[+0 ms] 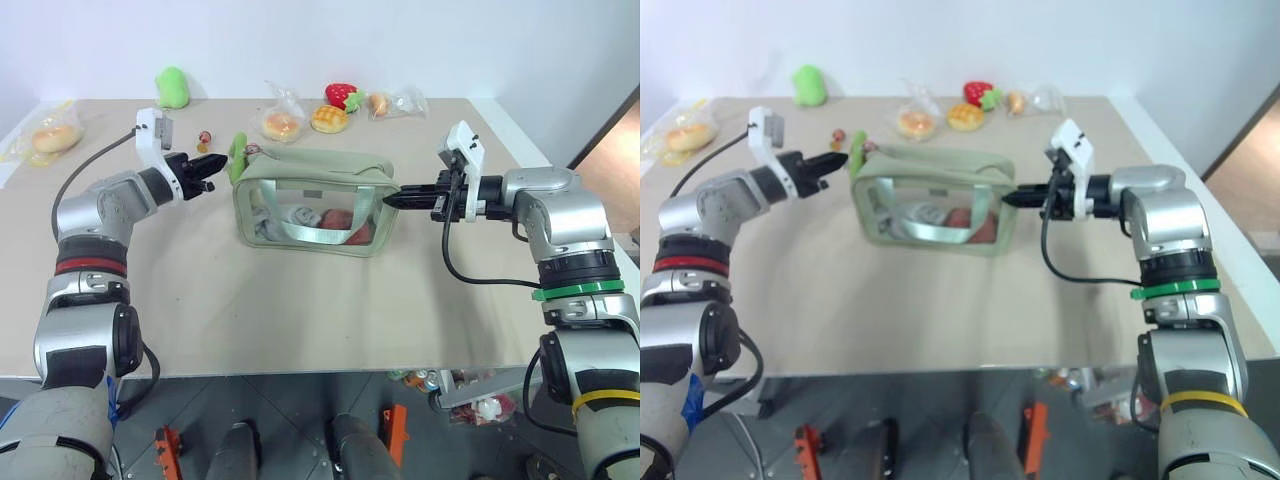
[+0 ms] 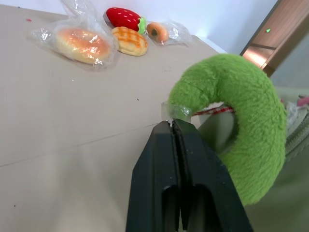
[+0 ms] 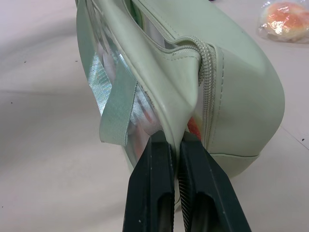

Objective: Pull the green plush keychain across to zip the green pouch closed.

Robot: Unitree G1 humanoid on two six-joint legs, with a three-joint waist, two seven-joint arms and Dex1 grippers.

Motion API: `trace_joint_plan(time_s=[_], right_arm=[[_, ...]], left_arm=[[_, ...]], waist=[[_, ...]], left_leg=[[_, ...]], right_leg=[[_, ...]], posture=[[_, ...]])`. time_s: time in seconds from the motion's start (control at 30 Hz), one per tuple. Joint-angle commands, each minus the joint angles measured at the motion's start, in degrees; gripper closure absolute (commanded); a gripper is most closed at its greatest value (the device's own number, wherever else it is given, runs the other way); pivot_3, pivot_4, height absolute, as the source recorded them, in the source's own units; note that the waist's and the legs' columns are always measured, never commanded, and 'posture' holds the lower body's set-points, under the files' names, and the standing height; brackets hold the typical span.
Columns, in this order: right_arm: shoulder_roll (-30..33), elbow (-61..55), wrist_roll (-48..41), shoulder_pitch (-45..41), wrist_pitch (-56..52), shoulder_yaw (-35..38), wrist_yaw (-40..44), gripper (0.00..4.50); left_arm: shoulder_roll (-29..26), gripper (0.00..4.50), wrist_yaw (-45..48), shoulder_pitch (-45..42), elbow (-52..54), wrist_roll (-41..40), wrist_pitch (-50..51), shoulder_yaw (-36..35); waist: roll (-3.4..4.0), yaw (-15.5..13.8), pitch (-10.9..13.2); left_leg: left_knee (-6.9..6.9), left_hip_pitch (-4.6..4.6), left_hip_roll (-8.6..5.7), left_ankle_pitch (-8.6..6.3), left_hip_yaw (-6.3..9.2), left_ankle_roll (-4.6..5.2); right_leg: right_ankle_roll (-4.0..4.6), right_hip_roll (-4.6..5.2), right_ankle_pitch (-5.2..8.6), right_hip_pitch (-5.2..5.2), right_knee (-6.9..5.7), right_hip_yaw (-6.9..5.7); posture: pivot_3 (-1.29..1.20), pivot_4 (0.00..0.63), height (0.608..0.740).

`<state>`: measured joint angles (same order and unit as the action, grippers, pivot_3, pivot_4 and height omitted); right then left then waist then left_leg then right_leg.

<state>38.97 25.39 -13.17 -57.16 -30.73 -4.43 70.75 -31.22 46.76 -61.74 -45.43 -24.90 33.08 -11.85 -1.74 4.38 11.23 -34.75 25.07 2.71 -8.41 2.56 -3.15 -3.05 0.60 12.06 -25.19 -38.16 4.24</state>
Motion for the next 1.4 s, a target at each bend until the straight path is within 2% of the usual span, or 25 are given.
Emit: trace_joint_plan(time_s=[0.03, 0.5, 0.67, 0.83, 1.13, 1.3, 1.4], right_arm=[[-0.04, -0.88, -0.33, -1.04, 0.53, 0.62, -0.22, 4.5], [-0.4, -1.06, -0.38, -0.52, 0.6, 0.56, -0.73, 4.5], [-0.36, -1.34, -0.54, -0.36, 0.41, 0.62, -0.91, 4.5], [-0.29, -1.62, -0.6, -0.19, 0.26, 0.69, -1.09, 4.5], [-0.08, -2.79, -0.91, 0.51, -0.5, 1.02, -1.62, 4.5], [0.11, -3.89, -1.2, 1.37, -1.0, 1.38, -1.99, 4.5], [0.13, -4.31, -1.44, 1.93, -1.03, 1.36, -2.33, 4.5]], left_arm=[[-1.69, 4.47, 0.54, -0.1, 2.58, -0.6, 0.5, -1.72], [-1.72, 4.47, -0.6, -0.93, 5.64, -3.46, 1.91, -5.85], [0.17, 4.47, -1.34, -2.39, 11.41, -4.24, 3.36, -4.26], [2.72, 4.47, -2.88, -5.56, 15.61, -1.47, 1.3, -0.2], [6.8, 4.47, -4.12, -15.58, 16.65, -1.24, -0.26, 1.71], [6.31, 4.47, -2.86, -16.2, 16.82, -0.39, -0.47, 2.7], [4.56, 4.47, -3.49, -14.78, 14.63, -0.66, 0.63, 0.88]], waist=[[0.0, 0.0, 0.0], [0.0, 0.08, 0.0], [0.0, 0.06, 0.0], [0.0, 0.05, 0.0], [0.0, 0.1, 0.0], [0.01, 0.18, 0.0], [0.01, 0.28, 0.0]], left_leg=[[0.0, 0.0, 0.0, 0.0, 0.0, 0.0], [-0.01, -0.01, 0.0, 0.0, 0.0, 0.0], [-0.01, 0.0, 0.0, 0.0, 0.0, -0.01], [-0.02, -0.01, 0.0, 0.02, 0.01, -0.04], [-0.02, -0.02, 0.0, 0.02, -0.01, -0.04], [-0.02, -0.05, 0.0, 0.02, -0.02, -0.04], [-0.02, -0.06, 0.0, 0.02, -0.02, -0.04]], right_leg=[[0.0, 0.0, 0.0, 0.0, 0.0, 0.0], [0.01, 0.0, -0.01, 0.0, -0.01, 0.0], [-0.01, 0.0, -0.01, 0.01, -0.01, 0.0], [-0.02, 0.0, -0.04, 0.02, -0.01, 0.0], [-0.04, -0.01, -0.04, 0.01, 0.0, 0.04], [-0.03, -0.02, -0.04, 0.01, -0.01, 0.06], [-0.03, -0.04, -0.04, 0.01, -0.02, 0.07]], posture=[[0.0, 0.15, 0.74], [0.0, 0.15, 0.74], [0.0, 0.15, 0.74], [0.0, 0.15, 0.74], [0.0, 0.15, 0.74], [0.0, 0.15, 0.74], [0.0, 0.15, 0.74]])
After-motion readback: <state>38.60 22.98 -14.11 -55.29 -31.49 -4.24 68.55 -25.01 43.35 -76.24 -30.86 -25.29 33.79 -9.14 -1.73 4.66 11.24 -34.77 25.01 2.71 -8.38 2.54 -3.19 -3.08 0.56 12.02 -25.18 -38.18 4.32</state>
